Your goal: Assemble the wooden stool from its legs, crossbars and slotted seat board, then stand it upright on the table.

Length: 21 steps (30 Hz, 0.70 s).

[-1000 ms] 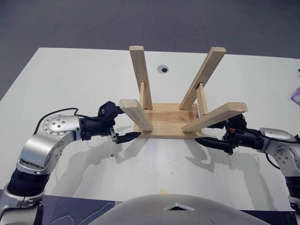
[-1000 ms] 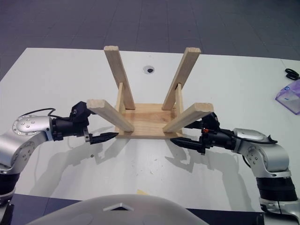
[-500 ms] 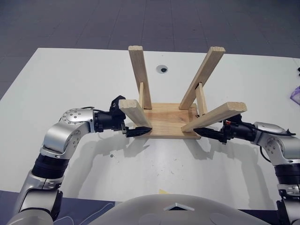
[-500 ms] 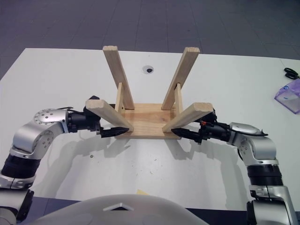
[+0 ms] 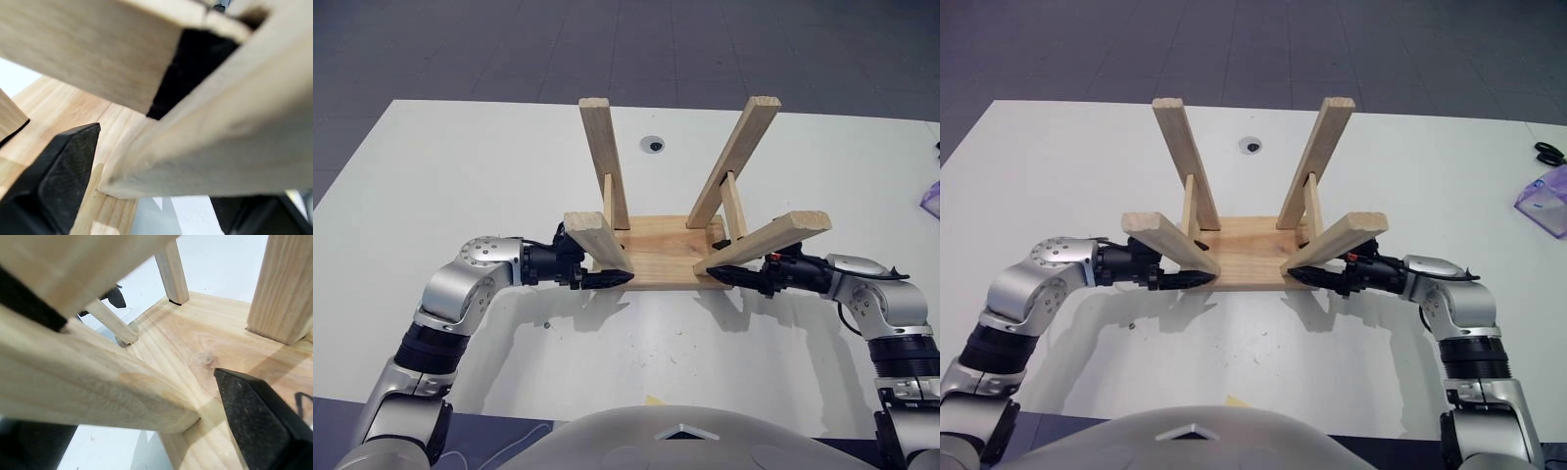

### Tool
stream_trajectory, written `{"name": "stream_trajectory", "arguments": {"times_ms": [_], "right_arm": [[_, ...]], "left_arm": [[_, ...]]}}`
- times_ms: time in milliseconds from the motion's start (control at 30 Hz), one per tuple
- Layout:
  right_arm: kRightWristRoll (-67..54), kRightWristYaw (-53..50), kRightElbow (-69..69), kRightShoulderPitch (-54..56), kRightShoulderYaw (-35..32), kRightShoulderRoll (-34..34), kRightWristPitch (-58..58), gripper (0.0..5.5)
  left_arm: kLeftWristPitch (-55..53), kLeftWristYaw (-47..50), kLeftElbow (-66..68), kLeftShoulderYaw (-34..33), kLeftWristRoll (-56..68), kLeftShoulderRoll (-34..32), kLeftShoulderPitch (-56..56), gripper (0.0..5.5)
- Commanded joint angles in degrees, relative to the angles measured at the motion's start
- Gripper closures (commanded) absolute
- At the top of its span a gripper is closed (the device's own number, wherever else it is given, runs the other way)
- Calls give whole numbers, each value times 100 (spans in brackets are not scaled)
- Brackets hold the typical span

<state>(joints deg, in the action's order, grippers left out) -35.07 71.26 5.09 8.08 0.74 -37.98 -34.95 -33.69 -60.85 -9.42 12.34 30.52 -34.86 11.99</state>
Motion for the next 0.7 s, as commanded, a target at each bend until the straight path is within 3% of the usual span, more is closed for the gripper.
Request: {"name": "stream_trajectory", "arguments": {"times_ms": [33, 167, 433, 600, 700], "right_arm": [[73, 45, -26, -51, 50, -18, -15, 167], [3, 36, -59, -81, 31, 19, -110, 240], [-113, -26, -219, -107, 48, 142, -245, 333], [-1228, -351, -1104, -255, -371, 328, -1308, 368], [-2317, -1124, -1566, -336, -870, 708, -2098, 416]], "left_arm": [[82, -14, 138, 43, -145, 28, -96, 285], [-2, -38, 253, -69, -29, 100, -113, 355], [-369, 12, 219, -376, 419, 311, -47, 374], [-1734, 1153, -418, -1367, 1983, 981, 549, 379], [-2466, 2235, -504, -1918, 2887, 1418, 832, 388]]}}
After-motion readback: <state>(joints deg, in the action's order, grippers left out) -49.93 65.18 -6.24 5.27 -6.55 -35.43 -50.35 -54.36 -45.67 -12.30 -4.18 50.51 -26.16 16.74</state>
